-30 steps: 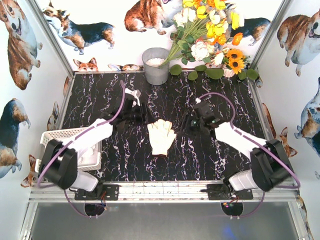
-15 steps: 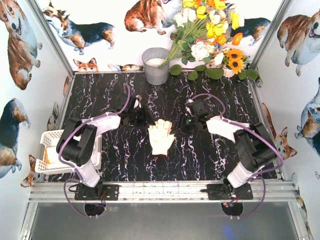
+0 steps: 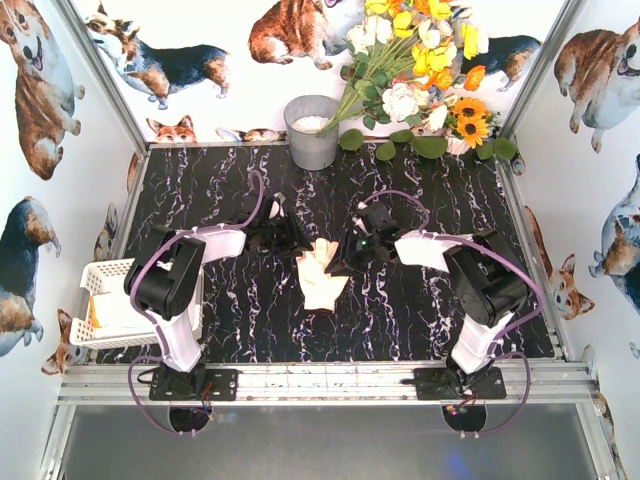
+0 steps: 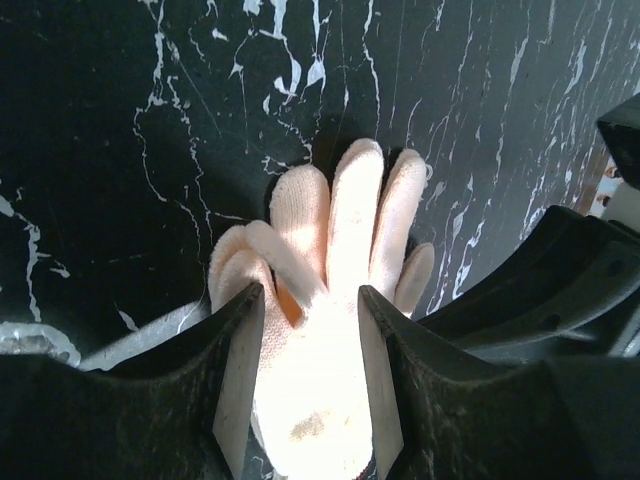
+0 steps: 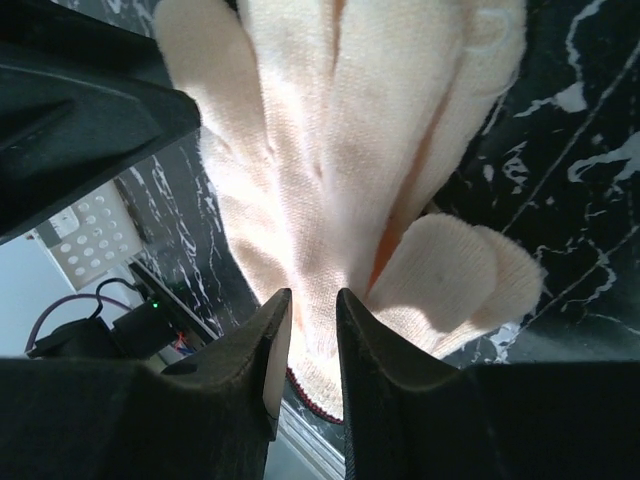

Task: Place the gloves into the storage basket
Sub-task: Pair the glove with the glove.

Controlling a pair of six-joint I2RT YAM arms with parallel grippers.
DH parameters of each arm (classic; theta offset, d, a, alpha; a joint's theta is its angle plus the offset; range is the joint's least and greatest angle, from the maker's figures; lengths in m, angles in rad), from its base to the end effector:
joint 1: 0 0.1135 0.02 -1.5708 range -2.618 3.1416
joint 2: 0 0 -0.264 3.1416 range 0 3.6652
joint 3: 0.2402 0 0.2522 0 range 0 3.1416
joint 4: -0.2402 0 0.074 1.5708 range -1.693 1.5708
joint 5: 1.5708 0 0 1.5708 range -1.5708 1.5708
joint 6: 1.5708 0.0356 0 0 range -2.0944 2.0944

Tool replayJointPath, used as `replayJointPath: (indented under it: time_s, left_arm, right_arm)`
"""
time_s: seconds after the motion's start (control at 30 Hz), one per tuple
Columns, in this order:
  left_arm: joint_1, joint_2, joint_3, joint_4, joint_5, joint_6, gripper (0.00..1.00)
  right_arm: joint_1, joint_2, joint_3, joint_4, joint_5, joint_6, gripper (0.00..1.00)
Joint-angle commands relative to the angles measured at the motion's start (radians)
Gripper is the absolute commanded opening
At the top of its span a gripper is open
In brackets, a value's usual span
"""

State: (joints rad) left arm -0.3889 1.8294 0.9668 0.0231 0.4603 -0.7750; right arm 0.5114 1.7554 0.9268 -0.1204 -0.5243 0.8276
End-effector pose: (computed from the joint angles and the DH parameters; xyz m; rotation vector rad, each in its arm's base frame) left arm 0.3300 -0.1523 0.1429 -0.2676 2.5747 -1.0472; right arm 0.2872 0.1816 0.1478 0.1990 2.7557 1.1281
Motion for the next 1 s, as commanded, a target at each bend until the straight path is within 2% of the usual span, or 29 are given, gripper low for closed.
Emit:
replayJointPath:
  time_s: [0.0,0.37,0.77,0.97]
  left_arm:
    - [0.011,0.028,0.023,0.083,0.025,-0.017,0.37]
    - [0.022,0.105,0.042,0.199,0.029,-0.038,0.32]
    - [0.02,0.134,0.062,0.246,0.061,-0.053,0.14]
    - [0.018,0.143,0.064,0.293,0.092,-0.055,0.2]
  right_arm:
    - [0.001,0.021,0.026,0.057,-0.007,0.006,0.27]
    - [0.001,0.059,0.013,0.035,0.017,-0.014,0.25]
    - [0.001,0.066,0.012,0.017,0.024,-0.026,0.25]
    - [0.001,0.068,0.012,0.018,0.026,-0.024,0.24]
